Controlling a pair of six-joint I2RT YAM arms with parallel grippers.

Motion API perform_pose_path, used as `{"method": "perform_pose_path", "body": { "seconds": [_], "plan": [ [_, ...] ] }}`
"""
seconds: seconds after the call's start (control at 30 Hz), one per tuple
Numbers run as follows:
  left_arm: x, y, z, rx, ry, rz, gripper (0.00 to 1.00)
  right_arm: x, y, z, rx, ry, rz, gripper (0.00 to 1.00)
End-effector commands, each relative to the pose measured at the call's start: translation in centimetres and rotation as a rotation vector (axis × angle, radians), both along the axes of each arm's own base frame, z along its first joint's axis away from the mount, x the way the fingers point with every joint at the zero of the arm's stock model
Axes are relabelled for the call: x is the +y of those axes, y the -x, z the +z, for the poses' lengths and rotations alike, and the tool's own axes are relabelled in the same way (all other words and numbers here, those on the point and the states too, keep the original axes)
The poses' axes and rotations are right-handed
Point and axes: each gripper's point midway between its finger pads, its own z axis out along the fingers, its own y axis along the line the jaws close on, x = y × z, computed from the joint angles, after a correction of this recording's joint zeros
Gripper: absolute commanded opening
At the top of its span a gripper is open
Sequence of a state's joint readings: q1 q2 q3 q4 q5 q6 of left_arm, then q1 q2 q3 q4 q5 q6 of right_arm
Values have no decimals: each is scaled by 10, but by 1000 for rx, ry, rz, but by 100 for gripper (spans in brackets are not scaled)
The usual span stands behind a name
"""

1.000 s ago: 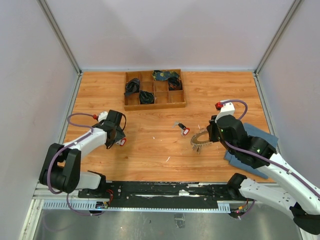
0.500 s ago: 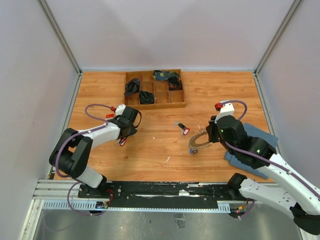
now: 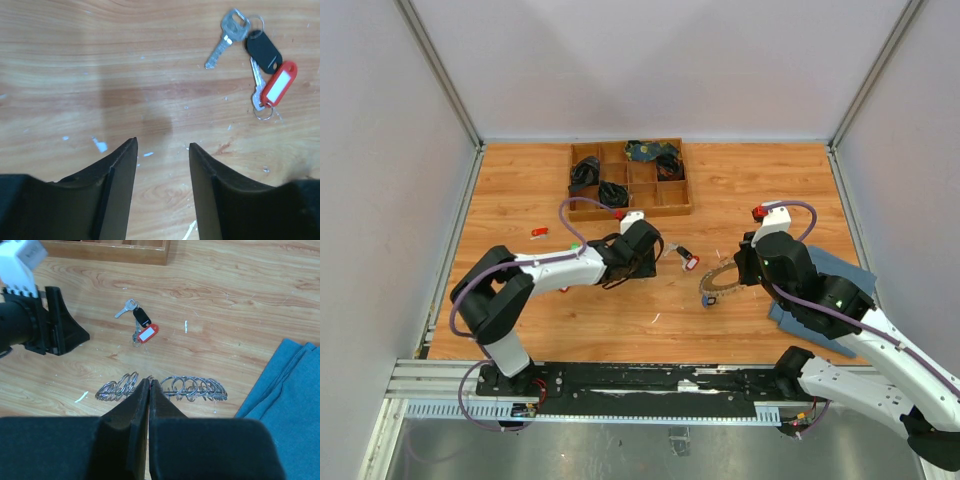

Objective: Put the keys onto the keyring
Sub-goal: Move the key to the center of the board.

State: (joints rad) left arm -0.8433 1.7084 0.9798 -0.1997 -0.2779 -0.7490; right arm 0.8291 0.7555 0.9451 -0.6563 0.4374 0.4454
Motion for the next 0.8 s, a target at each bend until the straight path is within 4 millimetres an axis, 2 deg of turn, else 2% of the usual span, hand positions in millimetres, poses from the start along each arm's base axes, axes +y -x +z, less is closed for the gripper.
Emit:
{"method": "perform_pose_path", "body": {
  "seconds": [0.0, 0.23, 0.37, 0.53, 0.67, 0.77],
  "plan": [
    [47, -4, 30, -78, -85, 109, 55, -6, -4, 8, -28, -24, -47, 1],
    [154, 24, 16, 24, -124, 368, 60, 0, -7, 5, -23, -24, -33, 1],
    [200, 36, 10, 36, -165, 459, 66, 4, -7, 3, -15, -26, -17, 1],
    [231, 41, 2, 61, -231, 509, 68, 8, -6, 3, -9, -34, 4, 1],
    [240, 37, -3, 71, -254, 514, 68, 9, -6, 3, -8, -36, 7, 1],
    [237, 36, -9, 89, -255, 488, 66, 8, -5, 3, -8, -40, 6, 1]
  ]
}}
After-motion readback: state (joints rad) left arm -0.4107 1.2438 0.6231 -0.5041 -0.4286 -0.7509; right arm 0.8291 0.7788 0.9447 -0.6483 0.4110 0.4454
